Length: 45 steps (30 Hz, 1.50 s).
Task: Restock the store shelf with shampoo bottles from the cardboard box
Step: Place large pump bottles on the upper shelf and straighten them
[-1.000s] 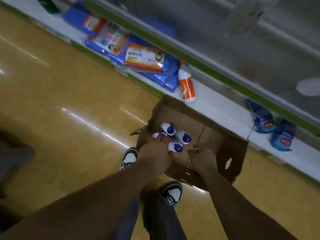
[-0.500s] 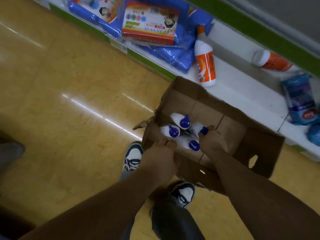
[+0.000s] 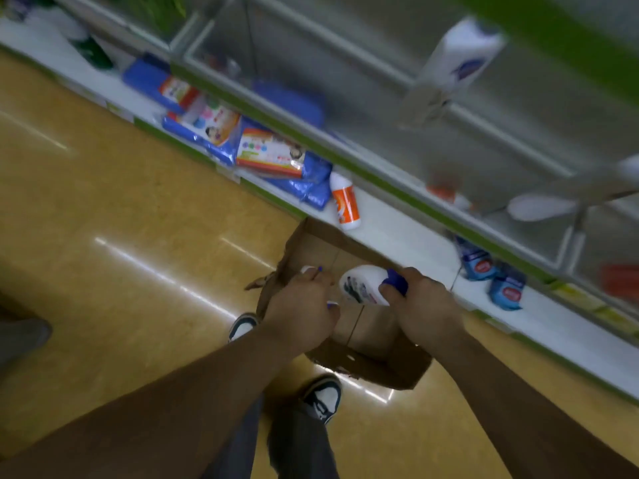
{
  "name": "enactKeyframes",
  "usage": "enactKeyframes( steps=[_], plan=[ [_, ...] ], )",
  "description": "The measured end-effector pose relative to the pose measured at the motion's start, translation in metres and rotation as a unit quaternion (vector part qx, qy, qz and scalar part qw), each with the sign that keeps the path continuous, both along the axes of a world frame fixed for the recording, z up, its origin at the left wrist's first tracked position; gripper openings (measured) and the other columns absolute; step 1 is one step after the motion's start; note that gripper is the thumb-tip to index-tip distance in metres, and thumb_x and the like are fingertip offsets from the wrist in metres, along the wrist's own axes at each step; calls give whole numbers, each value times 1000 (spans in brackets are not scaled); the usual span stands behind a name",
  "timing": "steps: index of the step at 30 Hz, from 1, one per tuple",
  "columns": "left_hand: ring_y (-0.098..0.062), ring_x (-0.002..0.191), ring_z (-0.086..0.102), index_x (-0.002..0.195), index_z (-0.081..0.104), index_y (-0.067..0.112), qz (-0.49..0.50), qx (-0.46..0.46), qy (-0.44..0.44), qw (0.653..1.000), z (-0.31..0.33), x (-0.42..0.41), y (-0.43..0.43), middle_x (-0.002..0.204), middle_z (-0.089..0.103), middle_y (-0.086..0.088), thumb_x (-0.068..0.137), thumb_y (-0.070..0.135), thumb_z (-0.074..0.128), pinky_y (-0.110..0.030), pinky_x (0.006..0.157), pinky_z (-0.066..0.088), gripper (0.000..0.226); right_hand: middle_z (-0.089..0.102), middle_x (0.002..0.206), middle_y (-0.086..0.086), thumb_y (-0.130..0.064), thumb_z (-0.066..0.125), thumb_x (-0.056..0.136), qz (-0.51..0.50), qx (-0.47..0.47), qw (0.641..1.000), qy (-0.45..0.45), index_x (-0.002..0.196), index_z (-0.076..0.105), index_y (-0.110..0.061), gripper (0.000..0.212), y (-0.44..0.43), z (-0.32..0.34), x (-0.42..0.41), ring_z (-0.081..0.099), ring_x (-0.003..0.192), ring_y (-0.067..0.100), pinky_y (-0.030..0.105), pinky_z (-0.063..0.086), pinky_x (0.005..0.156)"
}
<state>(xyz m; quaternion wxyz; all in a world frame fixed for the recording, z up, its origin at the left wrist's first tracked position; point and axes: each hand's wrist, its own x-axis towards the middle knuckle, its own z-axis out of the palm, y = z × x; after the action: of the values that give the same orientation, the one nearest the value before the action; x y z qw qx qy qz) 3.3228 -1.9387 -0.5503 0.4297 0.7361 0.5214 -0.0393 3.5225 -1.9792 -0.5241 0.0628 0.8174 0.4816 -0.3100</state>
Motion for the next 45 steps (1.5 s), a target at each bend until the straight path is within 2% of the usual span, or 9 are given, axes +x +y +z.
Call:
enactKeyframes(
  steps=[8, 12, 19, 24, 29, 33, 36, 42, 45],
  plan=[
    [-4, 114, 58, 137, 41, 43, -49, -14, -99, 994, 221, 4, 21, 127, 60, 18, 61, 47, 81, -36, 95, 54, 86, 61, 73, -5, -46, 60, 88, 82, 139, 985, 59, 91, 62, -29, 17, -6, 316, -3, 60, 72, 15, 37, 51, 68],
    [5, 95, 66, 120, 61, 38, -72, -39, -166, 983, 362, -6, 25, 109, 70, 19, 68, 26, 85, -26, 85, 57, 58, 58, 59, 2, -47, 62, 81, 86, 229, 968, 50, 75, 60, -20, 27, -14, 470, -13, 56, 60, 17, 41, 49, 60],
    [-18, 99, 72, 111, 69, 13, -108, -11, -309, 945, 574, -17, 3, 104, 76, -2, 76, 5, 82, -37, 89, 58, 38, 55, 58, -4, -54, 72, 74, 55, 455, 880, 122, 85, 69, -21, 35, -35, 661, -24, 49, 54, 9, 34, 41, 57],
    [-21, 98, 72, 108, 70, 12, -108, 82, -372, 918, 672, -11, 10, 103, 76, -4, 75, 3, 81, -38, 89, 57, 36, 65, 91, 0, -57, 81, 67, 24, 558, 814, 162, 118, 59, -36, 59, -48, 715, -21, 65, 75, 20, 38, 57, 65],
    [-15, 90, 73, 109, 71, 24, -130, 158, -382, 901, 738, 14, 35, 97, 77, 3, 76, 13, 82, -23, 71, 54, 36, 72, 95, -12, -55, 80, 72, -19, 540, 825, 165, 107, 65, -34, 44, -34, 724, -10, 69, 83, 7, 33, 59, 72],
    [-23, 92, 73, 108, 73, 28, -154, 184, -387, 890, 779, 34, 71, 99, 77, 5, 75, 23, 84, -38, 72, 58, 35, 75, 95, -12, -46, 81, 75, -40, 574, 796, 188, 106, 67, -34, 35, -4, 753, -1, 71, 83, 5, 25, 58, 66],
    [-7, 86, 73, 110, 72, 28, -165, 202, -397, 880, 808, 43, 106, 97, 77, 10, 80, 22, 80, -17, 65, 53, 31, 74, 100, -12, -50, 82, 73, -37, 591, 789, 165, 109, 64, -36, 42, 32, 782, 7, 71, 87, 6, 33, 61, 72],
    [3, 78, 70, 108, 68, 29, -104, 238, -459, 850, 848, 66, 190, 92, 75, 12, 82, 23, 79, -10, 57, 50, 28, 72, 103, -10, -43, 80, 79, -61, 637, 755, 143, 110, 65, -30, 37, 130, 827, 20, 72, 90, 12, 40, 63, 71],
    [-1, 79, 70, 112, 61, 38, -50, 275, -458, 844, 837, 82, 225, 97, 69, 16, 85, 20, 74, -17, 67, 54, 35, 73, 104, -11, -39, 79, 81, -78, 640, 754, 127, 111, 66, -29, 34, 184, 828, 30, 71, 90, 11, 41, 63, 74]
  ],
)
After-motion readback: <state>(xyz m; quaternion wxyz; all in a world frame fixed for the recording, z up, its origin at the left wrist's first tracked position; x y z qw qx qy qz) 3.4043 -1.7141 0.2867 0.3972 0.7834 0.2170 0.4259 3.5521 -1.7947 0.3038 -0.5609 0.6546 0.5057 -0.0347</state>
